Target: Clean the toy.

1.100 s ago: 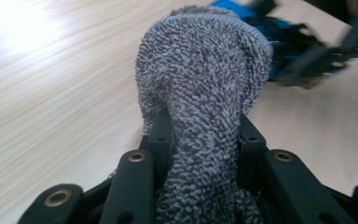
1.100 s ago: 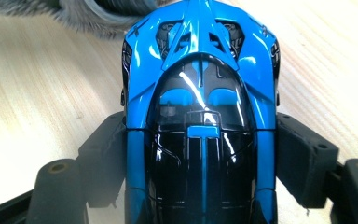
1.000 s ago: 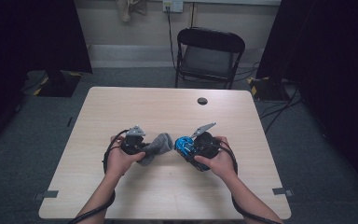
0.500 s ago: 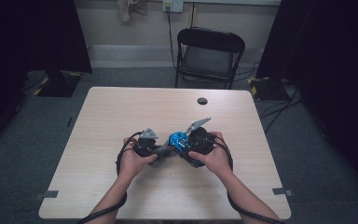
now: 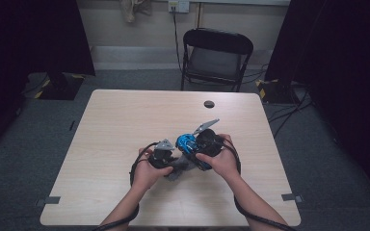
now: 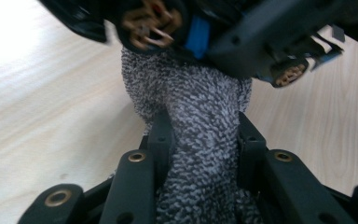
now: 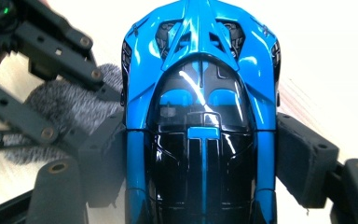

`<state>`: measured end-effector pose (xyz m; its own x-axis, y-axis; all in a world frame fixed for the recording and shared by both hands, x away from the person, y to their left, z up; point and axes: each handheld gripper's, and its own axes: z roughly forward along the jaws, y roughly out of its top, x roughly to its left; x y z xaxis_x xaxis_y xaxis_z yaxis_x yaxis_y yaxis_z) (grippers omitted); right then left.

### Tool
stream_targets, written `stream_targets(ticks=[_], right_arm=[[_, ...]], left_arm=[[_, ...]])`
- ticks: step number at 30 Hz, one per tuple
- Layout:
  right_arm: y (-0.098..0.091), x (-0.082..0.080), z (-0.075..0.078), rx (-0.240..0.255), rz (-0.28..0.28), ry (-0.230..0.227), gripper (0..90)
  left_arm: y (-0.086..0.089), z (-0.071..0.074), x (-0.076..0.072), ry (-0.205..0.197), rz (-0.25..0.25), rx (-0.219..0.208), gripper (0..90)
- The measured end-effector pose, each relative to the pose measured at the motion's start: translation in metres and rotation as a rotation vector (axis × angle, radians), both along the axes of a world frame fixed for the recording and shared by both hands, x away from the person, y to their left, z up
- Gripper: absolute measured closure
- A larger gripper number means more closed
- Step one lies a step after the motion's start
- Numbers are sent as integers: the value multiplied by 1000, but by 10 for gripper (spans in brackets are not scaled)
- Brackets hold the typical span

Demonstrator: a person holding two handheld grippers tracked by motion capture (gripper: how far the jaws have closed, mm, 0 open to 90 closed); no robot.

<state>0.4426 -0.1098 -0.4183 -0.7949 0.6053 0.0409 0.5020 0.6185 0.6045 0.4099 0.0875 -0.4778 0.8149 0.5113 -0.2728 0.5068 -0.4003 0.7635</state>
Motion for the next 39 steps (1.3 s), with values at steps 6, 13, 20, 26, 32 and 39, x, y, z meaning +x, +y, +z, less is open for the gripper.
stream_targets(ticks=[6,13,20,26,32,39], right_arm=[[-2,4,-1,-3,-22,8,261],[1,6,0,-15,-28,9,261],[2,8,3,-13,-41,0,261],[1,9,6,-8,-47,-7,261],[-4,8,3,-6,-44,5,261],[-11,4,1,6,-36,14,261]], left_arm=[[-8,1,-5,-13,-29,37,666],[-15,2,-7,-45,-57,98,666],[-25,2,-14,-58,-114,145,666],[-33,4,-21,-43,-180,112,666],[-17,6,-14,-54,-114,169,665],[23,16,7,-72,74,216,665]])
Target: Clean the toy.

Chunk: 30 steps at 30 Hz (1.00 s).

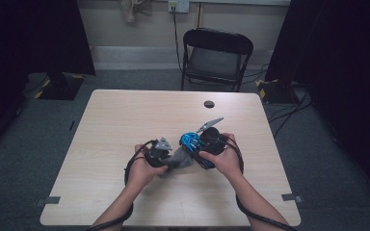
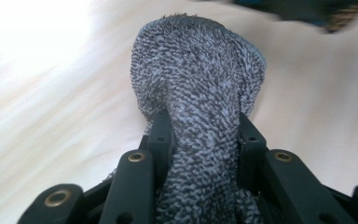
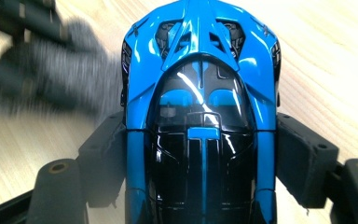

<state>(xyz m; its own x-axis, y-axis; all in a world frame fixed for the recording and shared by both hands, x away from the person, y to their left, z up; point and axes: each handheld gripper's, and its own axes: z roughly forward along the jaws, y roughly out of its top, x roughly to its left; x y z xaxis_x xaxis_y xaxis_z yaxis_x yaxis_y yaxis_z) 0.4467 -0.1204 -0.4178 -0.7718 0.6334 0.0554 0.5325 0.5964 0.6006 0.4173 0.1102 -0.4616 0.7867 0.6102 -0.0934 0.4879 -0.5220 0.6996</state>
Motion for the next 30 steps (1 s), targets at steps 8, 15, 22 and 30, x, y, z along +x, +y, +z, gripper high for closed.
stream_targets(ticks=[8,15,22,30], right_arm=[[4,-5,-3,-2,29,3,261],[10,-7,-7,-11,38,12,261],[9,-5,-3,-12,24,8,261],[10,-2,0,-13,17,3,261]], left_arm=[[16,1,15,-30,111,-29,663],[-1,4,12,-59,43,-39,664],[-13,4,5,-71,-4,-50,664],[-24,-1,-4,-61,-58,-60,663]])
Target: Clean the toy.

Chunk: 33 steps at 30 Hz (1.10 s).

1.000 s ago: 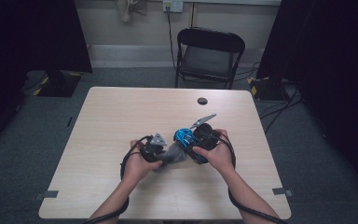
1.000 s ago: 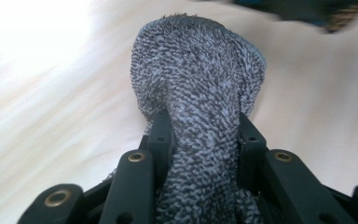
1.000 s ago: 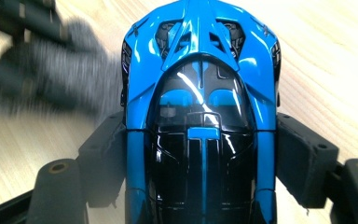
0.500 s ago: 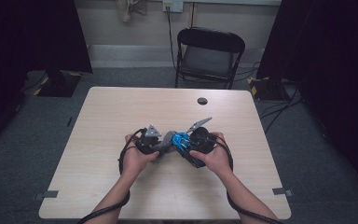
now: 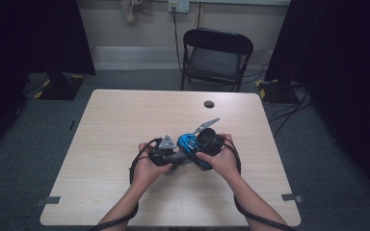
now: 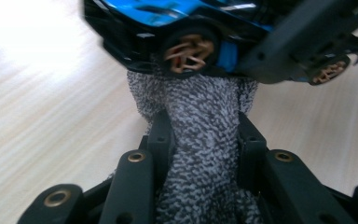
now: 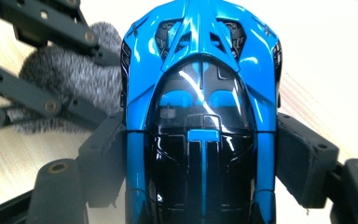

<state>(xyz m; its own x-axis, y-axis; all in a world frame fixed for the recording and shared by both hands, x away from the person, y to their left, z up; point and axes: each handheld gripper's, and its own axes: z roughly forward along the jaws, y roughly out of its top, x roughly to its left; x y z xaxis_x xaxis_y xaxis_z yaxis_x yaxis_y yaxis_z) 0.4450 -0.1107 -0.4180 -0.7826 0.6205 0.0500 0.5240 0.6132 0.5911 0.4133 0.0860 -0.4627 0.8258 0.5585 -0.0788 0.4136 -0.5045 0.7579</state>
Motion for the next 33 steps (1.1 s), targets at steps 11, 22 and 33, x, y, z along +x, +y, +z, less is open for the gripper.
stream_targets(ticks=[11,22,33], right_arm=[[1,3,-4,-8,-14,12,261],[-1,7,-2,-12,-31,5,261],[-2,8,2,6,-50,0,261]], left_arm=[[-12,-11,-9,23,-47,3,663],[-25,-13,-17,54,-100,-10,664],[-30,-14,-24,66,-158,0,663]])
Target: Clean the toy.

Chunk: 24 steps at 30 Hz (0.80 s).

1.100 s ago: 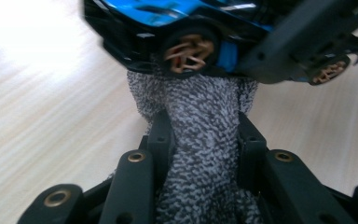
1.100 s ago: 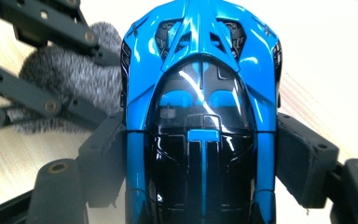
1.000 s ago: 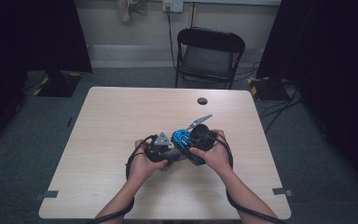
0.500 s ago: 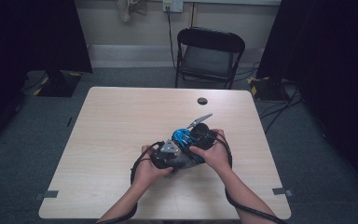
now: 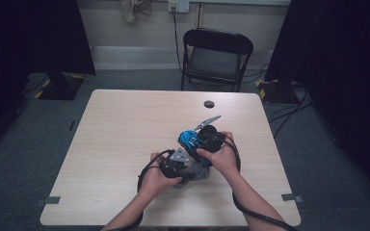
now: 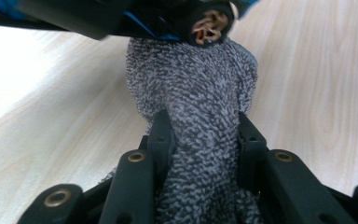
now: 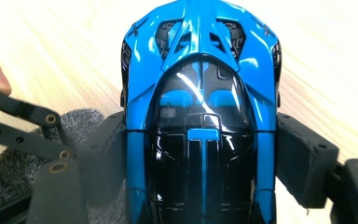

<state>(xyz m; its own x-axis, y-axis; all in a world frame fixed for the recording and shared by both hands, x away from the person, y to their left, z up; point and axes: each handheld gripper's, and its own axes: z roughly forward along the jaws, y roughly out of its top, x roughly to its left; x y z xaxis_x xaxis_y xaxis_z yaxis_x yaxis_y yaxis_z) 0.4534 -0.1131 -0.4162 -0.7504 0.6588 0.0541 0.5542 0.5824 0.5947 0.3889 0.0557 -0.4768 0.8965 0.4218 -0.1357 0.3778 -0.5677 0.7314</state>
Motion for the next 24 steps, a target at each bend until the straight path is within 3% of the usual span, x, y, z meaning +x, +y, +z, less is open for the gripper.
stream_targets(ticks=[11,14,17,24], right_arm=[[-5,3,4,1,-15,2,261],[-7,3,4,7,-6,1,261],[-8,1,5,12,-5,3,261],[-7,-5,4,2,24,-2,261]], left_arm=[[1,1,-3,18,-41,6,662],[5,1,0,13,-2,28,662],[23,3,15,-14,75,58,662],[56,22,38,-67,215,39,654]])
